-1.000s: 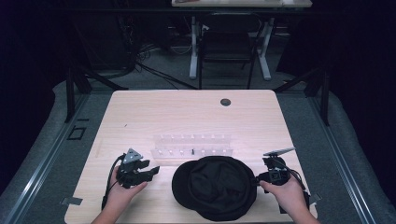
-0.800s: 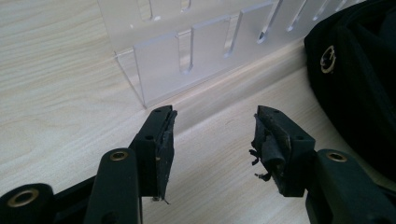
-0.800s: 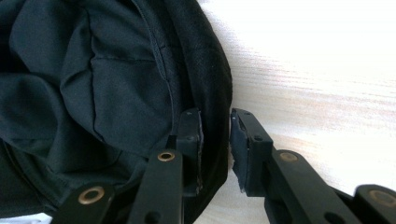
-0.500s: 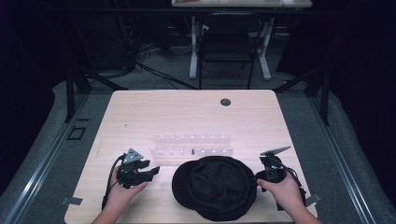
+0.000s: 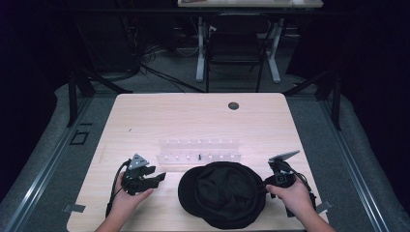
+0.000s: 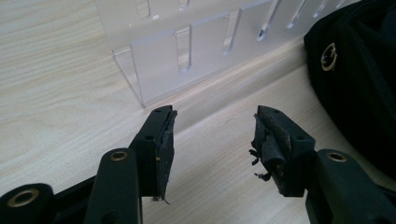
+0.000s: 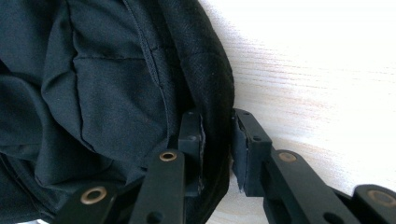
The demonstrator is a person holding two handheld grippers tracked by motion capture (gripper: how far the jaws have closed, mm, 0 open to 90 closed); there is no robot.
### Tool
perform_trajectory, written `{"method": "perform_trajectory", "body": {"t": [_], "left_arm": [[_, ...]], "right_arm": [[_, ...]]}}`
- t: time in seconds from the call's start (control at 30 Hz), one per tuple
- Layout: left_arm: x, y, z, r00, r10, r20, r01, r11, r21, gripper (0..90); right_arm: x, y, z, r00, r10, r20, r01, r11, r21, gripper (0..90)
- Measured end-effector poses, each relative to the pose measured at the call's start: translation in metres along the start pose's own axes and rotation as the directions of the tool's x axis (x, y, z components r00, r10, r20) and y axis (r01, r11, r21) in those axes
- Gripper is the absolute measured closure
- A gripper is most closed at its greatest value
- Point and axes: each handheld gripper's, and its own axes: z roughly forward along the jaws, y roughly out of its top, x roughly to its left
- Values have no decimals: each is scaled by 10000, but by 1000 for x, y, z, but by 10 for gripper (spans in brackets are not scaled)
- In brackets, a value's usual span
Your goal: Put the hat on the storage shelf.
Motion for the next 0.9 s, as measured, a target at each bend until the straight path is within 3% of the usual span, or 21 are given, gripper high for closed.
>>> {"method": "perform_trajectory", "body": {"t": [0.13, 0.37, 0.5, 0.57, 0.67, 0.9], "left_arm": [[0, 0, 0, 10000, -4, -8, 4, 10000, -8, 477], [0, 0, 0, 10000, 1, -6, -1, 10000, -11, 477], [0, 0, 0, 10000, -4, -13, 4, 10000, -10, 477], [0, 0, 0, 10000, -19, -11, 19, 10000, -11, 477], [0, 0, 0, 10000, -57, -10, 57, 10000, -13, 477], [0, 0, 0, 10000, -64, -24, 64, 10000, -33, 477]], "right_arm": [[0, -1, 2, 9997, 220, -79, -222, 9995, -213, 732], [0, 0, 1, 10000, -57, -52, 57, 10000, -65, 765], [0, 0, 1, 9997, 54, -245, -53, 10000, 47, 803], [0, -1, 3, 9989, 212, -412, -219, 9996, -155, 837], [-2, 0, 1, 9991, -45, -433, 54, 9998, 190, 859], [-1, -3, 0, 9966, 239, -783, -245, 9997, -68, 869]]}}
